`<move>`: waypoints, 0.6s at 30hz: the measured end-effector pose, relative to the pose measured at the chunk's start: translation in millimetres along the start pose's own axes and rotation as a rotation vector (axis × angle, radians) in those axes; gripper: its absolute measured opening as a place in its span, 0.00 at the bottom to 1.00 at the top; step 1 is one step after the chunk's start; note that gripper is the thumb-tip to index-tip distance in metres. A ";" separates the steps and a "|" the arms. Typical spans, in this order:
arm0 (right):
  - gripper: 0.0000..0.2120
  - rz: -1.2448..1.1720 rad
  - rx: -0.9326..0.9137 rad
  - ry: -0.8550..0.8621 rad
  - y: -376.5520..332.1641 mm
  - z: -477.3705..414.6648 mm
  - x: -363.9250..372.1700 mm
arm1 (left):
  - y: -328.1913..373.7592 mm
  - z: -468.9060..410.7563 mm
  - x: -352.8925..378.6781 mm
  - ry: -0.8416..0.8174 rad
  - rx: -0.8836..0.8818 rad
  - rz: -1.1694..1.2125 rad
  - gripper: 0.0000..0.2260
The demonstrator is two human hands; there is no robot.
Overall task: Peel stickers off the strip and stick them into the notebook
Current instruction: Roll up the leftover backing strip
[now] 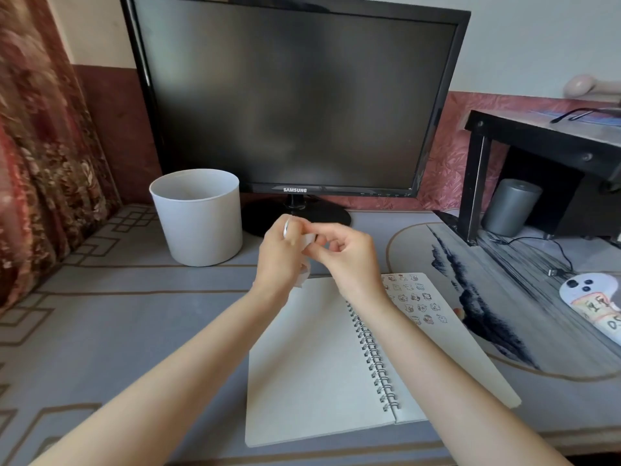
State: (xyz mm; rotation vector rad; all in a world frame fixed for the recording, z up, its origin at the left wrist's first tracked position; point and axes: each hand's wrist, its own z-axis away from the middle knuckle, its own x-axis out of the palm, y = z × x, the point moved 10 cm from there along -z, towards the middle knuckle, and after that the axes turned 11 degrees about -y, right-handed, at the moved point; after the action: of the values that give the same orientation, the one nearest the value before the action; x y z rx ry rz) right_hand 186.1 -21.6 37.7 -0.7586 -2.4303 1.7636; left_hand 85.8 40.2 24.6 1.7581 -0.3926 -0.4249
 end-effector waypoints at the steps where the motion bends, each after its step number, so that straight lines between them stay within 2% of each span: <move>1: 0.12 -0.009 0.012 0.040 0.4 0.0 -0.4 | -2.3 1.9 0.7 -0.003 -0.014 0.021 0.13; 3: 0.11 0.002 0.014 0.088 -2.0 1.3 1.1 | -5.0 4.2 0.2 -0.010 -0.019 0.071 0.15; 6: 0.07 0.185 -0.029 0.096 -11.4 4.4 5.2 | -2.5 3.0 -3.7 -0.014 0.023 0.067 0.12; 9: 0.04 0.271 -0.105 0.061 -18.0 7.5 9.8 | -2.1 3.7 -4.8 -0.046 0.028 0.066 0.17; 11: 0.02 0.273 -0.082 -0.006 -13.8 6.7 14.8 | -2.3 4.8 -7.0 -0.049 0.028 0.040 0.21; 15: 0.08 0.233 -0.016 -0.167 -5.3 11.4 26.5 | -2.2 4.7 -20.6 0.001 0.035 0.044 0.17; 18: 0.12 0.191 -0.043 -0.201 -9.3 19.7 30.9 | -5.6 2.3 -27.0 0.022 0.022 0.081 0.17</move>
State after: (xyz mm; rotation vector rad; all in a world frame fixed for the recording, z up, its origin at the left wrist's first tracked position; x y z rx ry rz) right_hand 149.4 -28.5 31.7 -0.8850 -2.6084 1.9493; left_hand 61.3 52.4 20.7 1.7599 -0.4530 -0.3441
